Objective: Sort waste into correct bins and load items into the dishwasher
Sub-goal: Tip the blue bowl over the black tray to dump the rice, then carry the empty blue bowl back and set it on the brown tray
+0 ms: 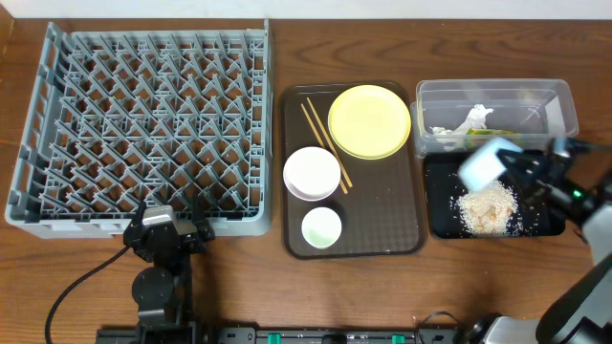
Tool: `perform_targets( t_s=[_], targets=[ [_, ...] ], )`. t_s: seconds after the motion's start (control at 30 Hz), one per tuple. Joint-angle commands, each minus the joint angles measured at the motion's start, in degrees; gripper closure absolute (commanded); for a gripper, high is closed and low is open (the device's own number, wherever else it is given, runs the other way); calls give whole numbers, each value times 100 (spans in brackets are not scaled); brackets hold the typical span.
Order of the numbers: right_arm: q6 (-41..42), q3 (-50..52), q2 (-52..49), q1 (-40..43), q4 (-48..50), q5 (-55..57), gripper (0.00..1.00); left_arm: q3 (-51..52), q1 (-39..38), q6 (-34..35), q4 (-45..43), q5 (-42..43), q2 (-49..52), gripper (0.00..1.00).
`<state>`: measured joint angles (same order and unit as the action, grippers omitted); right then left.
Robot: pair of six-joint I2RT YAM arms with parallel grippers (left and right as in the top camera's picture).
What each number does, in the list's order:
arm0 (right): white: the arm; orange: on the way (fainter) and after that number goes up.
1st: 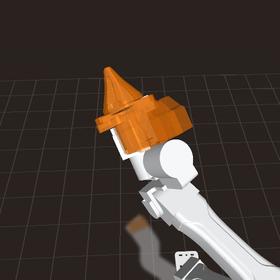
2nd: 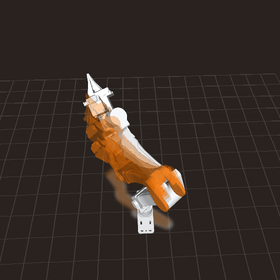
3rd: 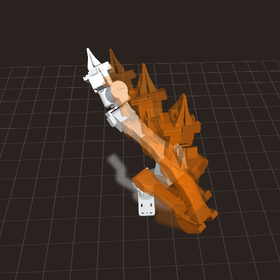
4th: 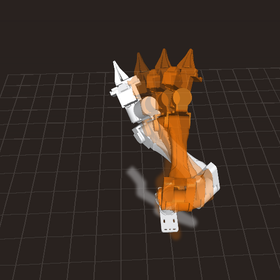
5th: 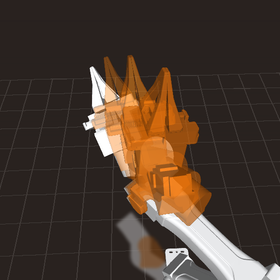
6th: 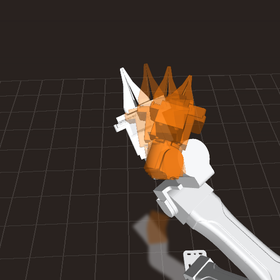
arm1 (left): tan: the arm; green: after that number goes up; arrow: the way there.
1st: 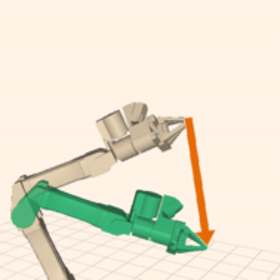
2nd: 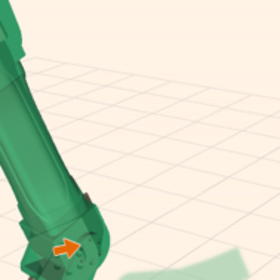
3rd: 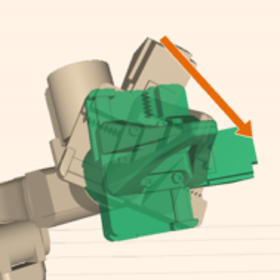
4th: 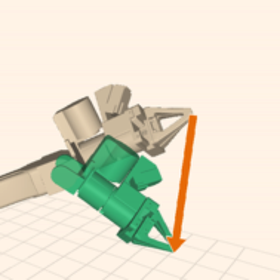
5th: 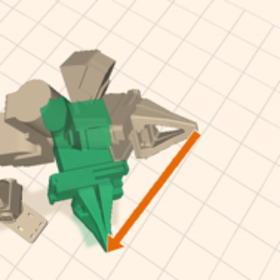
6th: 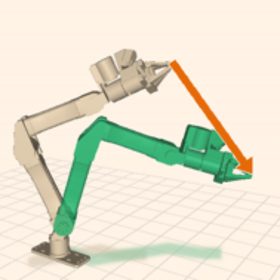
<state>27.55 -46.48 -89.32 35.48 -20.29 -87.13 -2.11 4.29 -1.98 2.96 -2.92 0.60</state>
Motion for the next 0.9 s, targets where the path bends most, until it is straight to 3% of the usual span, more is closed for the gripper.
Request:
perform_targets(
  t_s=[0.0, 0.13, 0.3, 0.37, 0.5, 0.63, 0.73, 0.87],
  targets=[
    [356, -57, 188, -837, 511, -225, 99, 188, 13, -81, 83, -7, -37, 9],
    [1606, -83, 195, -1978, 2245, -160, 99, 188, 13, -81, 83, -7, -37, 9],
    [3783, -131, 195, -3366, 5639, 306, 98, 188, 13, -81, 83, -7, -37, 9],
    [4177, -286, 195, -3777, 6373, 542, 98, 188, 13, -81, 83, -7, -37, 9],
    [4041, -680, 177, -4284, 6273, 811, 98, 188, 13, -81, 83, -7, -37, 9],
    [3602, -798, 173, -4629, 5584, 1388, 99, 188, 13, -81, 83, -7, -37, 9],
    [2695, -826, 173, -4903, 4636, 2035, 99, 188, 13, -81, 81, -7, -37, 9],
    [918, -1163, 173, -5265, 2428, 3324, 98, 188, 13, -81, 83, -7, -37, 9]
  ],
)
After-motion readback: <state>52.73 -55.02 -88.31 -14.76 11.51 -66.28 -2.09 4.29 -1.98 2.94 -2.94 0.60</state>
